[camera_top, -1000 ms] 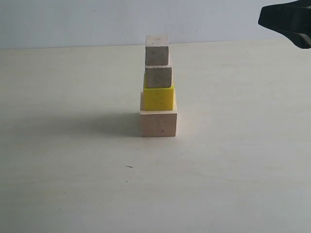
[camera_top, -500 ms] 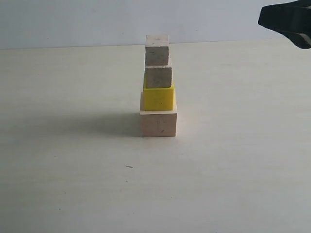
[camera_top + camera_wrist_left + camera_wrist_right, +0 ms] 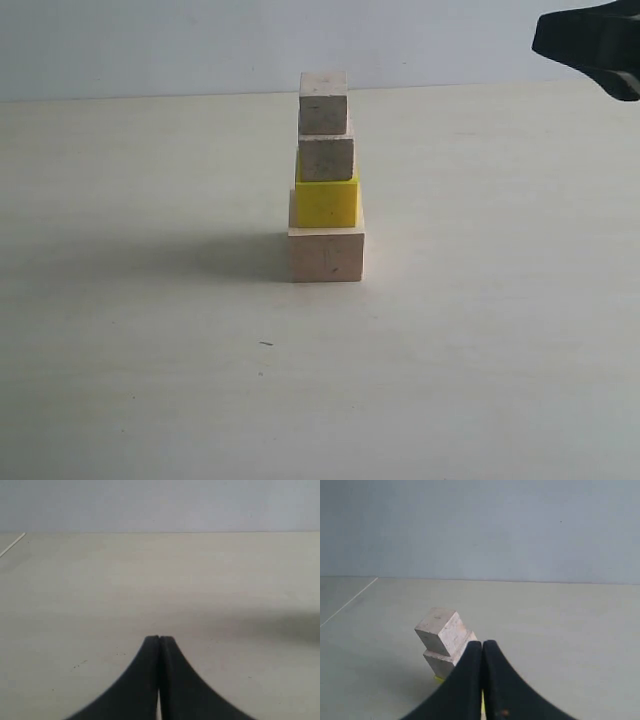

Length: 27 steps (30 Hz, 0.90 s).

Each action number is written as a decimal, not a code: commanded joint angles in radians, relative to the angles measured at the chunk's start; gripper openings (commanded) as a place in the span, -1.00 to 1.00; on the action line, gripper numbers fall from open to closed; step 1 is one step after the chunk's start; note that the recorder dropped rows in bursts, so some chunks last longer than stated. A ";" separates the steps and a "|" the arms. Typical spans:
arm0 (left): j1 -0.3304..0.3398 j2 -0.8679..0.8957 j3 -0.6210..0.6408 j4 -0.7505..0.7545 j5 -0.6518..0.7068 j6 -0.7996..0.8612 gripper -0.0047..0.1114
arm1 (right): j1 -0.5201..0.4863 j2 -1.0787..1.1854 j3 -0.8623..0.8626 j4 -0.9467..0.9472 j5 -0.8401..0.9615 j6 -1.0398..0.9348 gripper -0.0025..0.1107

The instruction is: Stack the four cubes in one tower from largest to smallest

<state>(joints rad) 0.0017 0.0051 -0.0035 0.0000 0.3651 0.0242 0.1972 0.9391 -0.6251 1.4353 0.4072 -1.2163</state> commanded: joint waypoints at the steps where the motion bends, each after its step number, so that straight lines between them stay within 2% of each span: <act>1: -0.002 -0.005 0.003 0.000 -0.008 0.001 -0.92 | 0.002 -0.092 0.003 -0.043 -0.021 -0.011 -0.96; 4: -0.002 -0.005 0.003 0.000 -0.008 0.001 -0.92 | 0.002 -0.207 0.010 -0.189 -0.071 -0.010 -0.96; 8: -0.002 -0.005 0.003 0.000 -0.008 0.001 -0.92 | -0.023 -0.414 0.058 -0.314 -0.157 0.132 -0.96; 12: -0.002 -0.005 0.003 0.000 -0.008 0.001 -0.92 | -0.116 -0.653 0.154 -0.425 -0.173 0.281 -0.96; 16: -0.002 -0.005 0.003 0.000 -0.008 0.001 -0.92 | -0.179 -0.805 0.244 -0.496 -0.179 0.303 -0.96; 27: -0.002 -0.005 0.003 0.000 -0.008 0.001 -0.92 | -0.181 -0.855 0.384 -0.538 -0.233 0.364 -0.96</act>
<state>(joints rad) 0.0017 0.0051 -0.0035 0.0000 0.3651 0.0242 0.0234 0.0877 -0.2730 0.9374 0.2023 -0.8909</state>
